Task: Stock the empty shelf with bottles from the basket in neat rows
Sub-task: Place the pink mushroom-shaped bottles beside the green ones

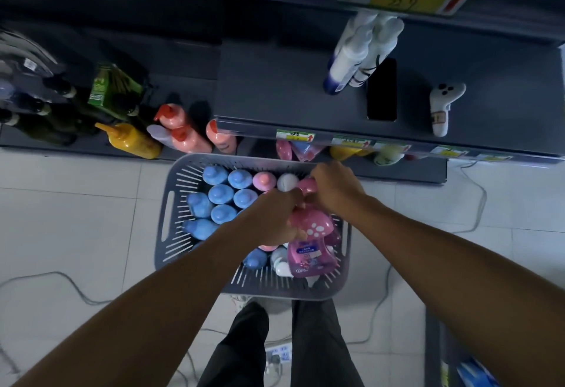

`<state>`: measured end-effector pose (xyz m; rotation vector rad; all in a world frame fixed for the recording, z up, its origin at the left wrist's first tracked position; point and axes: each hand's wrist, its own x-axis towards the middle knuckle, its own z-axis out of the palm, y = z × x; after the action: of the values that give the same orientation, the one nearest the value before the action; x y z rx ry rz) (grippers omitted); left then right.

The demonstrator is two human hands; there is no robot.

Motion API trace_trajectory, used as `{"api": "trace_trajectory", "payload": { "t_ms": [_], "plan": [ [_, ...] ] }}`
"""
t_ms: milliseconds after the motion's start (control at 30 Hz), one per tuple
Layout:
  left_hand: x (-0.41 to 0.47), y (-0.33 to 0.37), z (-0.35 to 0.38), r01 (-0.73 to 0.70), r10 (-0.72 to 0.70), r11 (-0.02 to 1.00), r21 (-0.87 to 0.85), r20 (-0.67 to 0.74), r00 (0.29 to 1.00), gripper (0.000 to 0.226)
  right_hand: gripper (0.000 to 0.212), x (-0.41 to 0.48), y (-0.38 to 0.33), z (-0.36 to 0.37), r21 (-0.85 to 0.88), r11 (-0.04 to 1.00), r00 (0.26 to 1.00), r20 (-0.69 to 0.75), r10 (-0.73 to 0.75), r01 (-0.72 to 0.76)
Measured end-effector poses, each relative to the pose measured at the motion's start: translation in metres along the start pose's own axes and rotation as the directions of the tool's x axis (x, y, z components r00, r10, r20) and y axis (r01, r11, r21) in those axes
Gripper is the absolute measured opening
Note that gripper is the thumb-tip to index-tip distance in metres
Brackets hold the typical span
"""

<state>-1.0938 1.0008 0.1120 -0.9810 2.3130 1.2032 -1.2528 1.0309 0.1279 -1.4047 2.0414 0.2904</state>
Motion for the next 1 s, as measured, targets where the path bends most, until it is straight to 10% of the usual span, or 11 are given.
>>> {"api": "trace_trajectory", "payload": {
  "t_ms": [600,1000],
  "plan": [
    [-0.102,0.057,-0.142,-0.169,0.211,0.919,0.357,-0.082,0.974,0.028,0.034,-0.113,-0.023,-0.111,-0.175,0.979,0.929,-0.333,-0.161,0.107],
    [-0.178,0.141,-0.241,-0.215,0.394,0.821,0.528,-0.251,0.884,0.043,0.041,-0.205,-0.034,-0.215,-0.249,0.958,0.79,-0.554,-0.261,0.142]
  ]
}}
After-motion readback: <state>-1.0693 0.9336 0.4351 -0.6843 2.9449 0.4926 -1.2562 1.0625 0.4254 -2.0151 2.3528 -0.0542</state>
